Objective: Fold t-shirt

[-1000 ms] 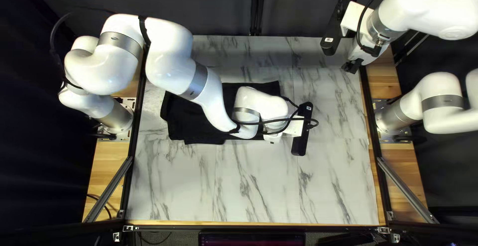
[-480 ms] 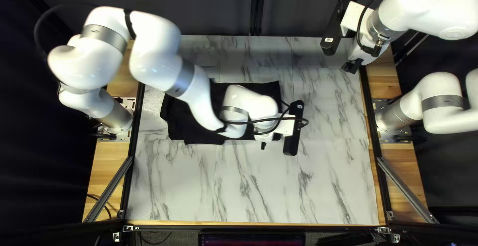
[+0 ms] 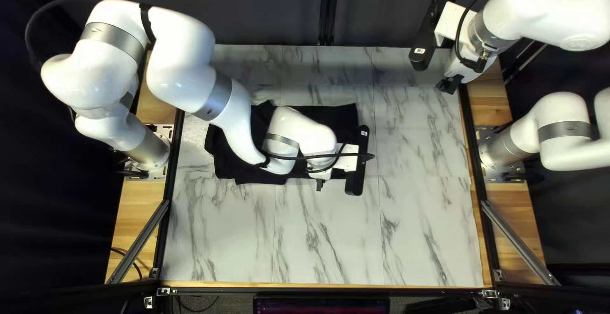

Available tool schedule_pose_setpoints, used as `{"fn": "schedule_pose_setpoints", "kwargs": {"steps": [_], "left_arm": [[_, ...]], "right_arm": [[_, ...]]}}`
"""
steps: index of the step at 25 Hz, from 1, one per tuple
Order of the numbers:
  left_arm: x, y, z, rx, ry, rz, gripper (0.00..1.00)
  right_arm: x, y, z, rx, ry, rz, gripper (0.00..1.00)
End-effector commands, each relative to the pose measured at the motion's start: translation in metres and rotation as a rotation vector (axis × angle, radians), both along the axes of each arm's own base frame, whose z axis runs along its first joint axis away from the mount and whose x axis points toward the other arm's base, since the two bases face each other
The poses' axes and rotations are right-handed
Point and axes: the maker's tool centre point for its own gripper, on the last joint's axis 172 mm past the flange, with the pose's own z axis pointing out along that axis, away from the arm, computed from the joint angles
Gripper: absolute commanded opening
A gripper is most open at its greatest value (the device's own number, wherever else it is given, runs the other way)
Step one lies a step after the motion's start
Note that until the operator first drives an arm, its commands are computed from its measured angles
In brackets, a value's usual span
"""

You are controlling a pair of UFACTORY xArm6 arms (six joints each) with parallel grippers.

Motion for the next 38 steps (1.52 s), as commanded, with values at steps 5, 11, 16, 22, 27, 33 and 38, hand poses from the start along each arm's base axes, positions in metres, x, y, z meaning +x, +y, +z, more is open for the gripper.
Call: {"fn": "schedule_pose_setpoints", "kwargs": {"steps": [5, 11, 16, 22, 27, 33, 38], "left_arm": [[-0.035, 0.049, -0.017, 0.056, 0.061, 0.074, 1.0], [-0.053, 0.058, 0.006, 0.088, 0.066, 0.111, 1.0], [-0.06, 0.057, 0.037, 0.107, 0.043, 0.119, 1.0], [-0.095, 0.073, 0.093, 0.059, 0.006, 0.11, 1.0], [-0.133, 0.085, 0.155, -0.061, 0.001, 0.079, 1.0], [-0.183, 0.094, 0.209, -0.214, 0.016, 0.059, 1.0], [-0.208, 0.088, 0.239, -0.326, -0.016, 0.048, 1.0]], "right_arm": [[0.0, 0.0, 0.0, 0.0, 0.0, 0.0, 1.0], [0.0, 0.0, 0.0, 0.0, 0.0, 0.0, 1.0], [0.0, 0.0, 0.0, 0.0, 0.0, 0.0, 1.0], [0.0, 0.0, 0.0, 0.0, 0.0, 0.0, 1.0], [0.0, 0.0, 0.0, 0.0, 0.0, 0.0, 1.0], [0.0, 0.0, 0.0, 0.0, 0.0, 0.0, 1.0], [0.0, 0.0, 0.0, 0.0, 0.0, 0.0, 1.0]]}}
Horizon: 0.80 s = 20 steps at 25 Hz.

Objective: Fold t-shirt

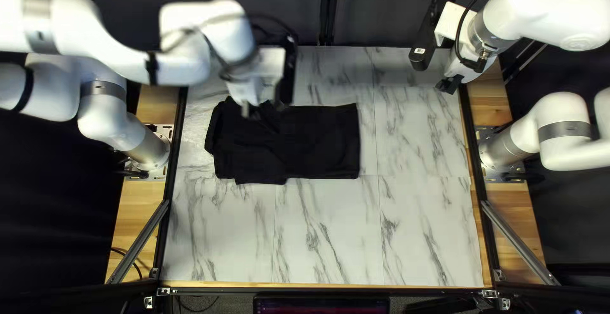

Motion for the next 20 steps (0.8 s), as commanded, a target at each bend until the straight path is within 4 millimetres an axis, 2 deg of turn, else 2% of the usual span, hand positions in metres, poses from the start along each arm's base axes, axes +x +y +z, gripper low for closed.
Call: {"fn": "schedule_pose_setpoints", "kwargs": {"steps": [1, 4, 20], "left_arm": [[-0.0176, -0.0099, 0.0231, -0.093, -0.039, -0.008, 1.0], [-0.0122, -0.0175, 0.0202, -0.119, -0.053, -0.024, 1.0], [-0.0122, -0.0175, 0.0202, -0.119, -0.053, -0.024, 1.0]], "right_arm": [[0.0, 0.0, 0.0, 0.0, 0.0, 0.0, 1.0], [0.0, 0.0, 0.0, 0.0, 0.0, 0.0, 1.0], [0.0, 0.0, 0.0, 0.0, 0.0, 0.0, 1.0]]}}
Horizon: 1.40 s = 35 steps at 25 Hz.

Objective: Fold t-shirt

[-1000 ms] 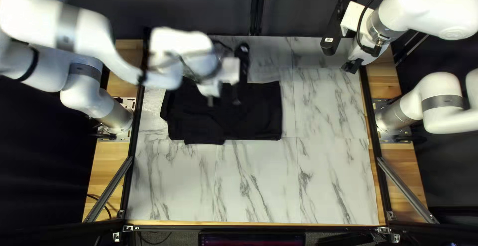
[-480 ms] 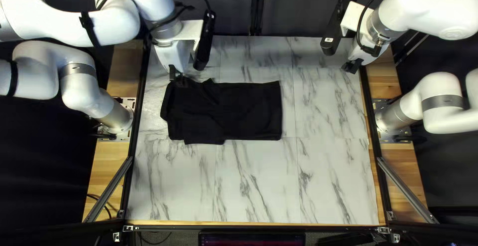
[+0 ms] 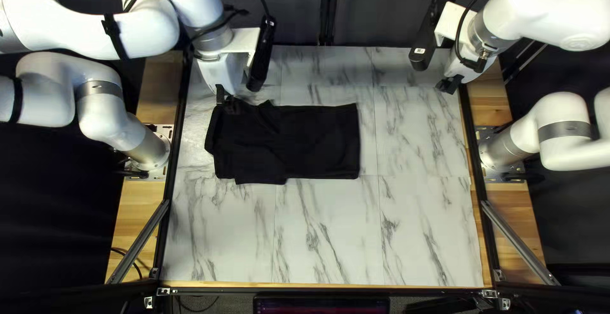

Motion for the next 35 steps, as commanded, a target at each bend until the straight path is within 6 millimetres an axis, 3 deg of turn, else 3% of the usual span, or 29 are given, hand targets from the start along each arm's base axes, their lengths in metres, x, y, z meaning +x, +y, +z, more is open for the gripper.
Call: {"fn": "schedule_pose_setpoints", "kwargs": {"steps": [1, 9, 15, 18, 21, 25, 26, 27, 35], "left_arm": [[-0.003, 0.0, 0.0, -0.011, -0.004, 0.006, 1.0], [-0.038, 0.006, 0.036, 0.015, -0.046, 0.035, 1.0], [-0.042, 0.004, 0.034, 0.018, -0.058, 0.031, 1.0], [-0.038, -0.009, 0.021, 0.016, -0.066, 0.02, 1.0], [-0.034, -0.039, -0.005, 0.014, -0.072, 0.0, 1.0], [-0.028, -0.093, -0.061, 0.063, -0.066, -0.074, 1.0], [-0.03, -0.106, -0.088, 0.097, -0.049, -0.113, 1.0], [-0.031, -0.107, -0.095, 0.106, -0.041, -0.119, 1.0], [-0.031, -0.107, -0.095, 0.106, -0.041, -0.119, 1.0]], "right_arm": [[0.0, 0.0, 0.0, 0.0, 0.0, 0.0, 1.0], [0.0, 0.0, 0.0, 0.0, 0.0, 0.0, 1.0], [0.0, 0.0, 0.0, 0.0, 0.0, 0.0, 1.0], [0.0, 0.0, 0.0, 0.0, 0.0, 0.0, 1.0], [0.0, 0.0, 0.0, 0.0, 0.0, 0.0, 1.0], [0.0, 0.0, 0.0, 0.0, 0.0, 0.0, 1.0], [0.0, 0.0, 0.0, 0.0, 0.0, 0.0, 1.0], [0.0, 0.0, 0.0, 0.0, 0.0, 0.0, 1.0], [0.0, 0.0, 0.0, 0.0, 0.0, 0.0, 1.0]]}}
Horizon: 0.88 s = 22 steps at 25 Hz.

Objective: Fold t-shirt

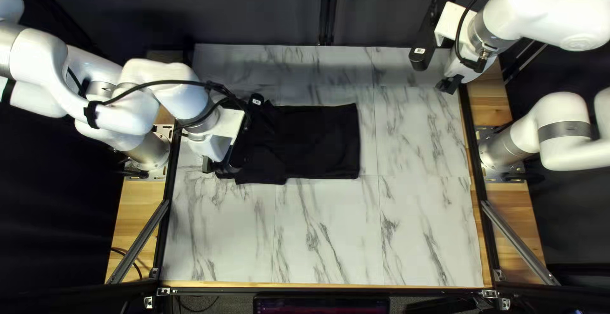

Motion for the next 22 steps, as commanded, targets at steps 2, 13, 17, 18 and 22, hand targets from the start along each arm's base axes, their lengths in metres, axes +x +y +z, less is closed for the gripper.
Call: {"fn": "schedule_pose_setpoints", "kwargs": {"steps": [2, 13, 17, 18, 22], "left_arm": [[-0.002, -0.002, -0.001, -0.008, 0.001, 0.004, 1.0], [-0.032, -0.025, -0.076, 0.265, 0.068, 0.115, 1.0], [-0.043, -0.029, -0.103, 0.351, 0.111, 0.183, 1.0], [-0.044, -0.029, -0.107, 0.362, 0.118, 0.193, 1.0], [-0.049, -0.03, -0.13, 0.401, 0.157, 0.235, 0.99]], "right_arm": [[0.0, 0.0, 0.0, 0.0, 0.0, 0.0, 1.0], [0.0, 0.0, 0.0, 0.0, 0.0, 0.0, 1.0], [0.0, 0.0, 0.0, 0.0, 0.0, 0.0, 1.0], [0.0, 0.0, 0.0, 0.0, 0.0, 0.0, 1.0], [0.0, 0.0, 0.0, 0.0, 0.0, 0.0, 1.0]]}}
